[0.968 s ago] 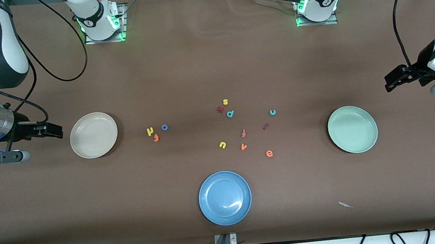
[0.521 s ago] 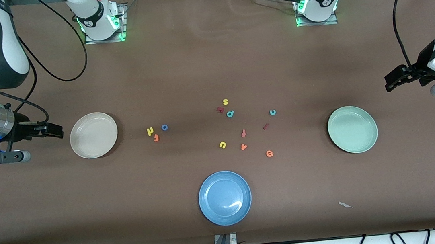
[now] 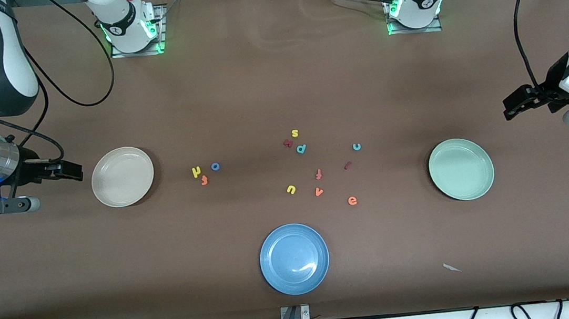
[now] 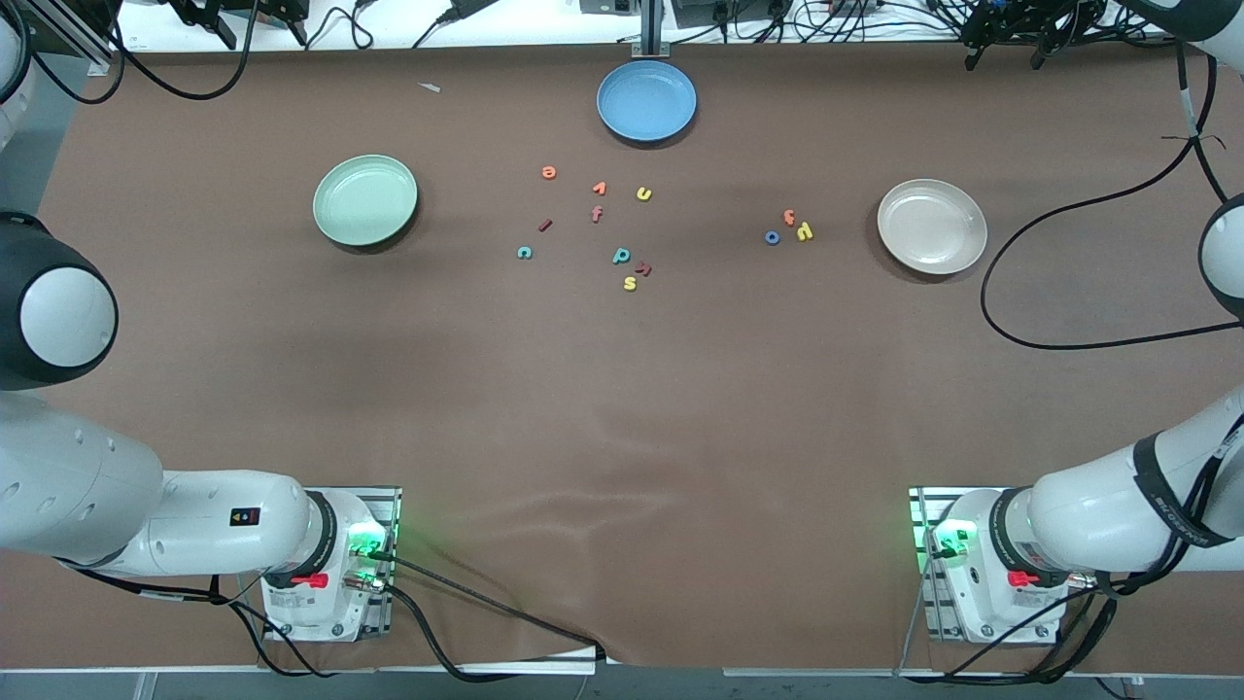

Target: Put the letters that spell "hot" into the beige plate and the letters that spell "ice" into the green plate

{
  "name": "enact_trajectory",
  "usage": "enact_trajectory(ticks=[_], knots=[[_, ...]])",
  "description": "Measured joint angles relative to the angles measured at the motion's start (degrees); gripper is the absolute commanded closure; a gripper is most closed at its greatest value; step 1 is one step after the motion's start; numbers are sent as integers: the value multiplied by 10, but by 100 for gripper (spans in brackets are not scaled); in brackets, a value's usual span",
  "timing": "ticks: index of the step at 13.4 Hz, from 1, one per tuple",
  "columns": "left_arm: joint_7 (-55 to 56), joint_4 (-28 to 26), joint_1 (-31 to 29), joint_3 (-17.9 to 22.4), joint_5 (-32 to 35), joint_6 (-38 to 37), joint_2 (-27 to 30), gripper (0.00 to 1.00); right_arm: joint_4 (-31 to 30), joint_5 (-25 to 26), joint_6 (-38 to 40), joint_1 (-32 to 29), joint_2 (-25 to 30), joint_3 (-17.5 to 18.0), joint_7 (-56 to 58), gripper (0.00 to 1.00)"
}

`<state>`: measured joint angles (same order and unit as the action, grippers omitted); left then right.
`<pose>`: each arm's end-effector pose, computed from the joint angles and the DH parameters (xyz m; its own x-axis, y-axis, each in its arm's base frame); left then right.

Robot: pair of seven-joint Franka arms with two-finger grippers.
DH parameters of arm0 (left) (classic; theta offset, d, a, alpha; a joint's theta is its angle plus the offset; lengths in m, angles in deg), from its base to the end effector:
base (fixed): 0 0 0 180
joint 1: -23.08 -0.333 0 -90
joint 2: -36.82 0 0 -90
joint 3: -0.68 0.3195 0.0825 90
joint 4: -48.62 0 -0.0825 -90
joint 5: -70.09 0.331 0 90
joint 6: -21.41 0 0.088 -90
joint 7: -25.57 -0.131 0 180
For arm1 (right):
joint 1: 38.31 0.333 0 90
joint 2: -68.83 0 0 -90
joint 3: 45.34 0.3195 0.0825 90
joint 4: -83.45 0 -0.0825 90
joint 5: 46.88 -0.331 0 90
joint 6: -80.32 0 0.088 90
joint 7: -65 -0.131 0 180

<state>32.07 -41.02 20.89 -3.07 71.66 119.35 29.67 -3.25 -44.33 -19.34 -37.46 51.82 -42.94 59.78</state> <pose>0.5506 -0.0097 0.5535 0.9963 0.0830 0.0223 0.0834 -0.9964 -0.0166 0.5915 0.0256 0.4794 0.9973 -0.0280 -0.0673 -0.0255 -0.9990 0.0373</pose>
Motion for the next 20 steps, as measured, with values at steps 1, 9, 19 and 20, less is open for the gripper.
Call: enact_trajectory(ticks=[1,9,19,20], knots=[[0,0,0,0,0,0,0,0,0,0,0,0,0,0,0,0],[0,0,0,0,0,0,0,0,0,0,-2,5,0,3,0,0],[0,-4,2,-1,0,8,-10,0,-2,0,-53,137,-82,8,-14,0],[0,-5,3,-1,0,12,-15,0,-3,0,-57,143,-95,8,-14,0]])
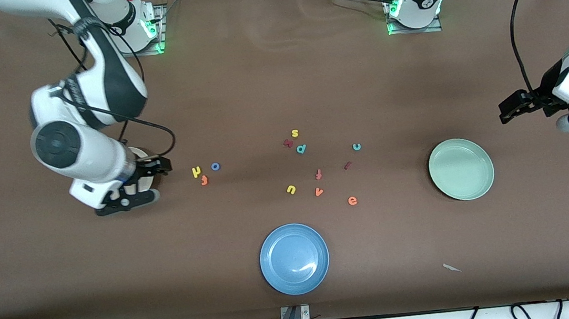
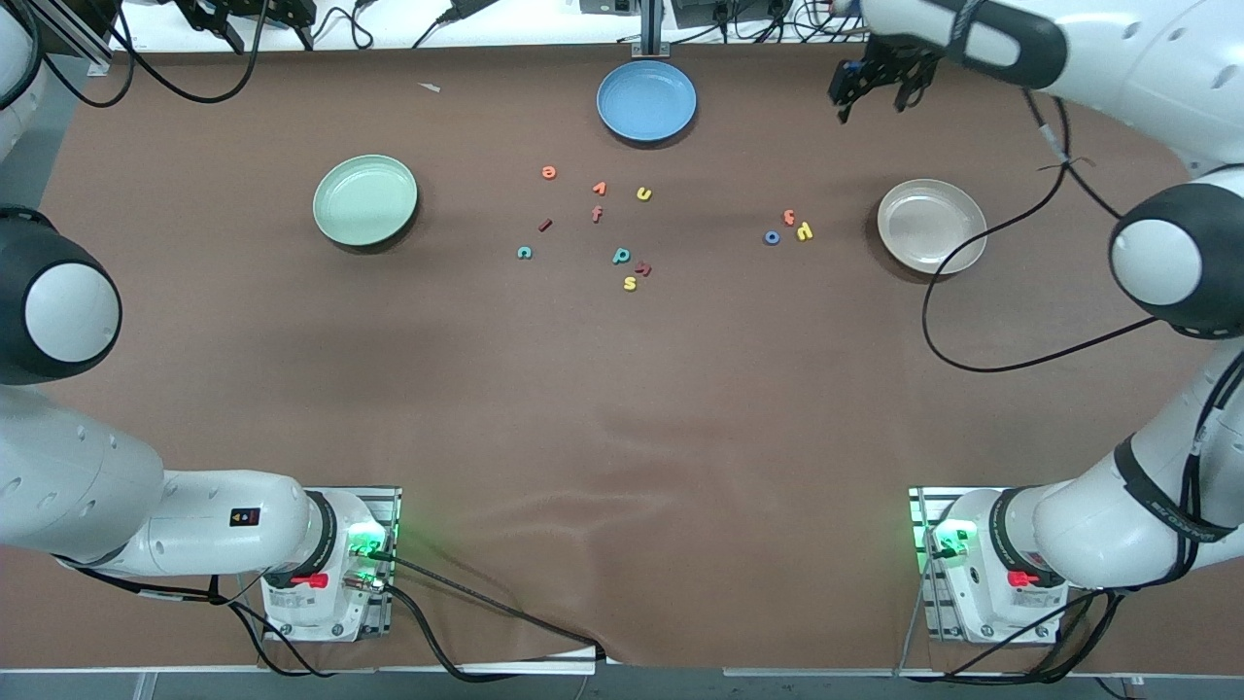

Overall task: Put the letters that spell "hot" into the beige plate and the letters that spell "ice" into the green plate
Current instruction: 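Reach the right gripper to the yellow letter while the left gripper reaches the cyan c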

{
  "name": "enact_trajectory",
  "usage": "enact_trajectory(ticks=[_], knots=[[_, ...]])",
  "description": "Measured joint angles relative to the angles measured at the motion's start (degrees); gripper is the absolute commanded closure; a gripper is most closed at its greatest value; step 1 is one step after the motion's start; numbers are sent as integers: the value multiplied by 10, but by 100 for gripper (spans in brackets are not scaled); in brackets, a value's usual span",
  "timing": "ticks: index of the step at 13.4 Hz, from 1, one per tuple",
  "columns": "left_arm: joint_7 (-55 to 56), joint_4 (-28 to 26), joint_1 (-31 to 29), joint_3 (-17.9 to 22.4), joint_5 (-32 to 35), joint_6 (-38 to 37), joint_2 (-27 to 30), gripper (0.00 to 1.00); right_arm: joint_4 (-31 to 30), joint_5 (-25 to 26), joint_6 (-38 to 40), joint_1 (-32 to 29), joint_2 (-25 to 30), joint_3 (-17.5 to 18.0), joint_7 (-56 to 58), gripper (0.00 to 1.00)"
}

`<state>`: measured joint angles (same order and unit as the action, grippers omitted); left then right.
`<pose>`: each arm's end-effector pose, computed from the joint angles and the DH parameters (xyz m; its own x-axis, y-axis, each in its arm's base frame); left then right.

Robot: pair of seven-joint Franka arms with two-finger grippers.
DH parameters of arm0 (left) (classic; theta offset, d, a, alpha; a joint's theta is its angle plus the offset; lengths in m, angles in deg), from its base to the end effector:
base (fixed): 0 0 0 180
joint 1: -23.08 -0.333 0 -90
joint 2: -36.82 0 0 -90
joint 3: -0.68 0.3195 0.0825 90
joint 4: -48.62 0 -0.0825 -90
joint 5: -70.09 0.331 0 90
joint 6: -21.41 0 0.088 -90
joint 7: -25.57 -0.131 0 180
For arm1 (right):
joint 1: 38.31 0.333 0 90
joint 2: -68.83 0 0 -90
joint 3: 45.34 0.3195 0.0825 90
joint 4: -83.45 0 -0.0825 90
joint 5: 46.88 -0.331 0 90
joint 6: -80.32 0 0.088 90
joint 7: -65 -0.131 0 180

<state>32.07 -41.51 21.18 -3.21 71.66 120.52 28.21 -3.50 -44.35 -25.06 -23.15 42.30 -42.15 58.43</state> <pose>0.5577 -0.0137 0.5376 0.9971 0.0751 0.0087 0.0753 -0.9970 -0.0161 0.5930 0.1867 0.3841 0.9679 0.2104 -0.1375 0.2166 -0.9758 0.0316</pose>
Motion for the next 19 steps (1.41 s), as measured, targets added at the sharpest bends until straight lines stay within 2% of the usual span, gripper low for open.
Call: enact_trajectory(ticks=[5,8,11,13,14,15,16,17,19], knots=[[-1,-57,14,-28,0,56,-21,0,-11,0,-35,7,-55,14,24,1],[1,-99,16,-60,-1,91,-37,0,-73,0,-130,8,-69,21,32,1],[2,-115,18,-80,-30,116,-65,0,-123,0,-166,8,-71,23,40,1],[8,-136,19,-97,-34,159,-80,0,-153,0,-205,8,-71,26,42,3],[21,-156,21,-107,-34,190,-84,0,-168,0,-225,9,-71,29,42,20],[35,-178,27,-114,-34,224,-88,0,-179,0,-240,10,-71,31,42,28],[49,-201,39,-117,-34,255,-92,0,-185,0,-249,12,-71,31,42,31],[64,-222,53,-119,-34,283,-95,0,-188,0,-254,14,-71,31,42,39],[88,-255,81,-120,-34,327,-102,0,-189,0,-256,17,-72,32,42,43]])
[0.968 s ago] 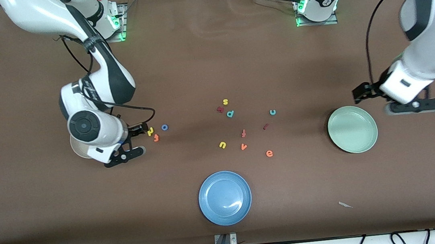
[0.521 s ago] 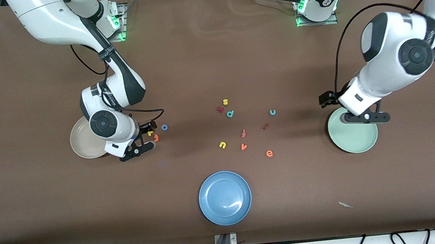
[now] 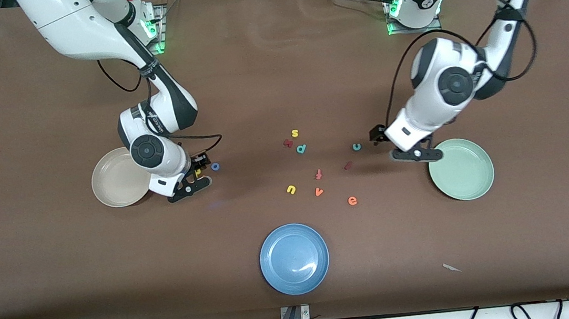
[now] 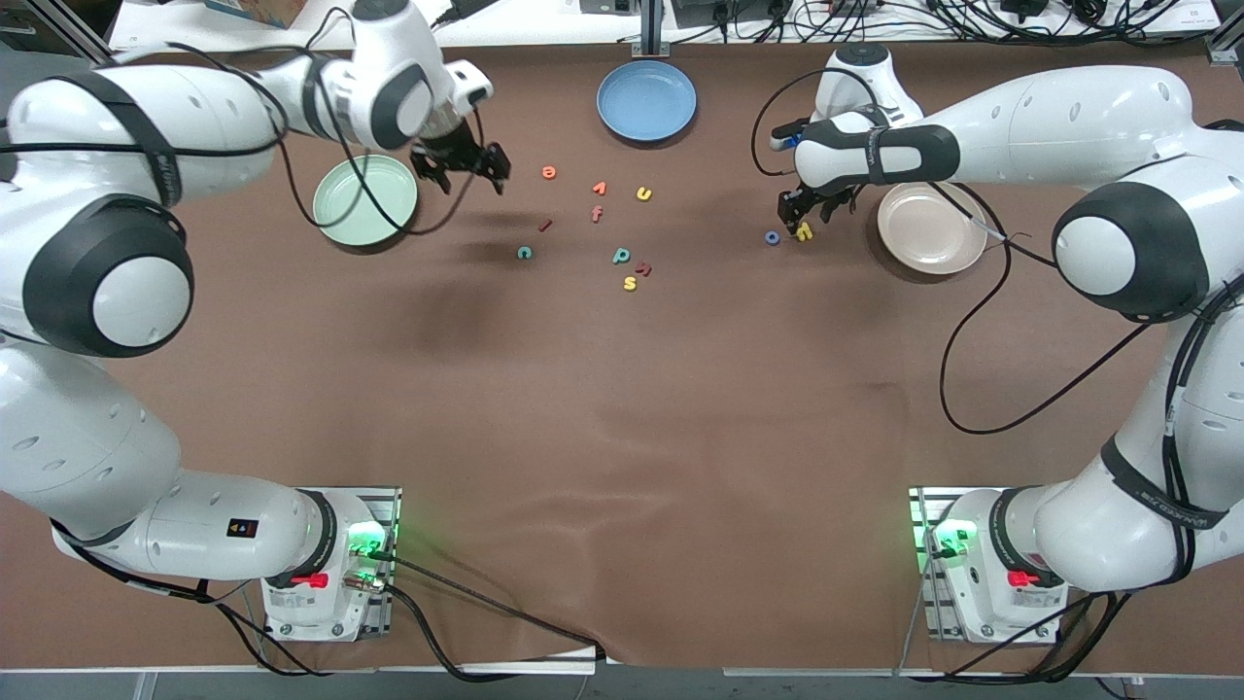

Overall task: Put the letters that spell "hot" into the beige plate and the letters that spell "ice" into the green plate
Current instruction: 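Reach the right gripper to the yellow letter while the left gripper reaches the cyan c, then grasp the yellow letter with the right gripper while the left gripper grasps the cyan c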

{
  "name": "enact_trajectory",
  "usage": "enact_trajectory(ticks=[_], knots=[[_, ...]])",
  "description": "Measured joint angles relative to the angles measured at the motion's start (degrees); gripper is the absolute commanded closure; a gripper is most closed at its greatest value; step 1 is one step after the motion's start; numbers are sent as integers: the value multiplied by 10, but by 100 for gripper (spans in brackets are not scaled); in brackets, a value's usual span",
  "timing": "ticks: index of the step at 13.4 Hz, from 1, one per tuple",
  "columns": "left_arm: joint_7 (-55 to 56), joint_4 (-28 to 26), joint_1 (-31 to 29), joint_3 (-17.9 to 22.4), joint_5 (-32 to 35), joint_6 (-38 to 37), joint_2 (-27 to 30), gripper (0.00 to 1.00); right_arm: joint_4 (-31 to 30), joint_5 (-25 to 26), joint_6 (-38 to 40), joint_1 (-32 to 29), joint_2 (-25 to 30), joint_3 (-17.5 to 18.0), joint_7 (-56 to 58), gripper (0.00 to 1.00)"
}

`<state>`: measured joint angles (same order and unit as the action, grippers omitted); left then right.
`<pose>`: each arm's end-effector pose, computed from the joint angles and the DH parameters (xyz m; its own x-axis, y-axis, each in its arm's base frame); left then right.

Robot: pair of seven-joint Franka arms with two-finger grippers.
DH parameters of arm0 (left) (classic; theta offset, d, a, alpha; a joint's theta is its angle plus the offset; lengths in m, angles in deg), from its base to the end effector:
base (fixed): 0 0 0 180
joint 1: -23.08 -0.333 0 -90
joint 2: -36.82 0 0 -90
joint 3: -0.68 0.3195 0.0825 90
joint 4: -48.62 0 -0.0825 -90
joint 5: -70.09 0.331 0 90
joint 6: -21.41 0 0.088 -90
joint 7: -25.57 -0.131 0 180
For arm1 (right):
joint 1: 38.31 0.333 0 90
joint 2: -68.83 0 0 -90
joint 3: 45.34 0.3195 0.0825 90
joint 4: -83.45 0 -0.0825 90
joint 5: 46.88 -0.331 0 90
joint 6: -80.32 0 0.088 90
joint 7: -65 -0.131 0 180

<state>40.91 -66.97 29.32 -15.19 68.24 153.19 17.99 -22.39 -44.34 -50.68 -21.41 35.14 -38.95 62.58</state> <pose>0.5182 -0.2058 0.3079 0.9942 -0.0865 -0.0646 -0.0799 -0.9920 0.0978 0.5454 0.2288 0.2141 0.9175 0.3703 -0.1451 0.3705 -0.9284 -0.0268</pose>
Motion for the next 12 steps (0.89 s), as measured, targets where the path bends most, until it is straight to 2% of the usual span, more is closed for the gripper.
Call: enact_trajectory(ticks=[2,5,7,12], knots=[[24,-27,24,0,10,43,-9,0,-1,0,-2,1,-1,1,0,44],[92,-56,46,0,72,105,-33,0,-6,0,-16,3,-4,1,0,44],[128,-59,56,0,100,131,-60,0,-7,0,-28,3,-5,1,0,44],[135,-50,62,0,104,148,-100,8,-7,1,-33,3,-7,1,0,44]])
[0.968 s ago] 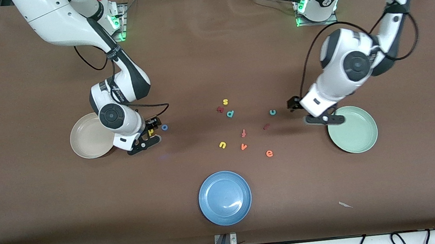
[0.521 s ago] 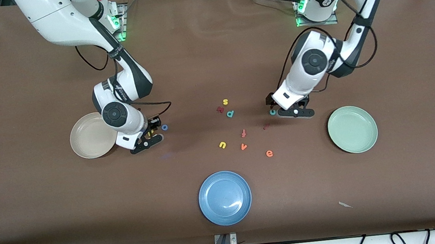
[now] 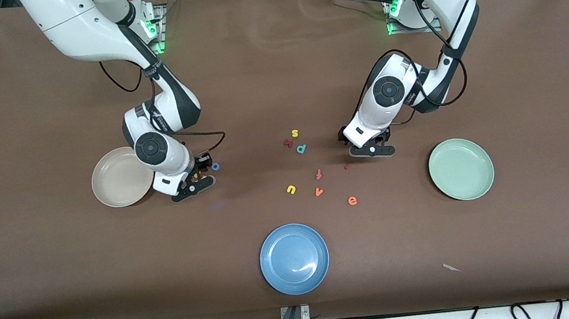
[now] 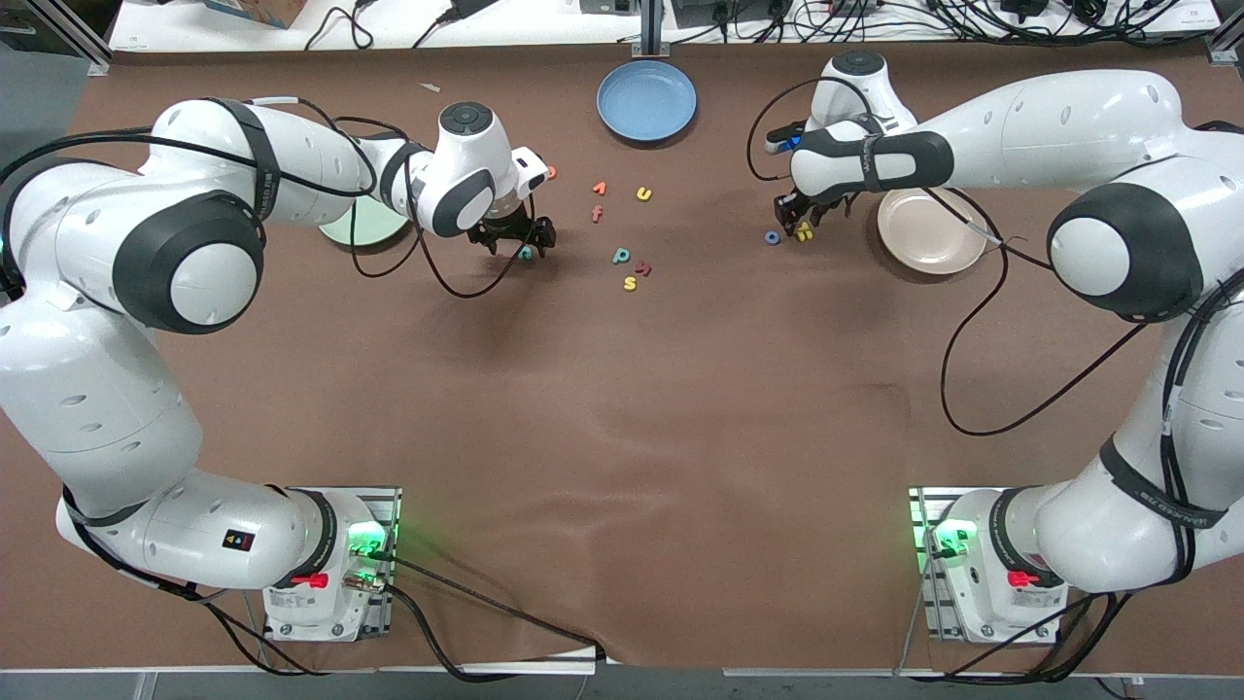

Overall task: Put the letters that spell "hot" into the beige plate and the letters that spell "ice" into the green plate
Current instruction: 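Grasp the yellow letter with the right gripper while the left gripper grasps the cyan c, then drop the yellow letter on the white plate while the left gripper drops the c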

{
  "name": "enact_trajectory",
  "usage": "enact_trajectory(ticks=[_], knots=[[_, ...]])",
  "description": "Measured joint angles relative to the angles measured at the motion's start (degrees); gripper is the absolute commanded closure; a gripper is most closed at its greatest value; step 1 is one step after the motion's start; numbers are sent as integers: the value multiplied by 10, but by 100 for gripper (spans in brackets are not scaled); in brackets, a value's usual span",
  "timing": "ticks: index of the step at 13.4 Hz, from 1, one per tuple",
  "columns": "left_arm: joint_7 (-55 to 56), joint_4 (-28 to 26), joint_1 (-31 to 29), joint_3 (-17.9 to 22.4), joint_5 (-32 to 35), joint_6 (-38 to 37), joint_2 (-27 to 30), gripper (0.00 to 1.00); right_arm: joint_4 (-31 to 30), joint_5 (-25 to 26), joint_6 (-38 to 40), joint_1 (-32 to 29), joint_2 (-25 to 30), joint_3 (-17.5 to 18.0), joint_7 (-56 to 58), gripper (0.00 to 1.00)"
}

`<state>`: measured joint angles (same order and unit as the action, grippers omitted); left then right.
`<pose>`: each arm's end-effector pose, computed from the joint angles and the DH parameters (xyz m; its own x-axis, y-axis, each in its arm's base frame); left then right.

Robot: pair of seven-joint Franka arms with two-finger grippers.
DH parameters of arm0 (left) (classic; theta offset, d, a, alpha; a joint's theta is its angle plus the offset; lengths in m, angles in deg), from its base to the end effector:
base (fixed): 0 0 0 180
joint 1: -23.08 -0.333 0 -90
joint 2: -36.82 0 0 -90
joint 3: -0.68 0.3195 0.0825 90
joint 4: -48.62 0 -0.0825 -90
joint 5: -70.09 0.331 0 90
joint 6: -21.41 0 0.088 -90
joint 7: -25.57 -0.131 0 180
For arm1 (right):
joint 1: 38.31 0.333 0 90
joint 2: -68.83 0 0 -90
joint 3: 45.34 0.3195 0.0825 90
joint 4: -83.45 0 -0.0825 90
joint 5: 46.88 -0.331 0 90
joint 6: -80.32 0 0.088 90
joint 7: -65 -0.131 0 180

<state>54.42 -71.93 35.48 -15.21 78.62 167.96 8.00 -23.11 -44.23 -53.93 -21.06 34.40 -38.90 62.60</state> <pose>0.4846 -0.2598 0.2053 0.9954 -0.0854 -0.0443 -0.0838 -0.9958 0.0367 0.5456 0.2339 0.2061 0.9183 0.3791 -0.1140 0.3783 -0.9252 -0.0295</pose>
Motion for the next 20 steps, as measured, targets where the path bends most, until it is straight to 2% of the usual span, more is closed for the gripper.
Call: enact_trajectory(ticks=[3,6,7,8,10,14,18,20], knots=[[8,3,9,0,1,0,-8,15,0,0,-7,0,-7,-1,0,44],[16,18,13,0,3,0,-22,27,0,0,-10,-1,-11,-3,0,46],[16,22,13,1,3,0,-25,29,0,0,-10,-1,-11,-3,0,55],[16,24,13,2,3,0,-27,32,0,0,-10,-1,-11,-3,0,59],[16,25,13,2,4,0,-28,40,0,3,-11,-1,-10,-4,0,73],[21,25,13,3,23,-2,-28,52,0,4,-11,-2,-9,-5,0,91],[21,26,13,4,23,-3,-26,62,1,4,-11,-2,-5,-5,0,90],[21,26,13,4,24,-3,-26,69,7,3,2,-3,15,-17,-1,89]])
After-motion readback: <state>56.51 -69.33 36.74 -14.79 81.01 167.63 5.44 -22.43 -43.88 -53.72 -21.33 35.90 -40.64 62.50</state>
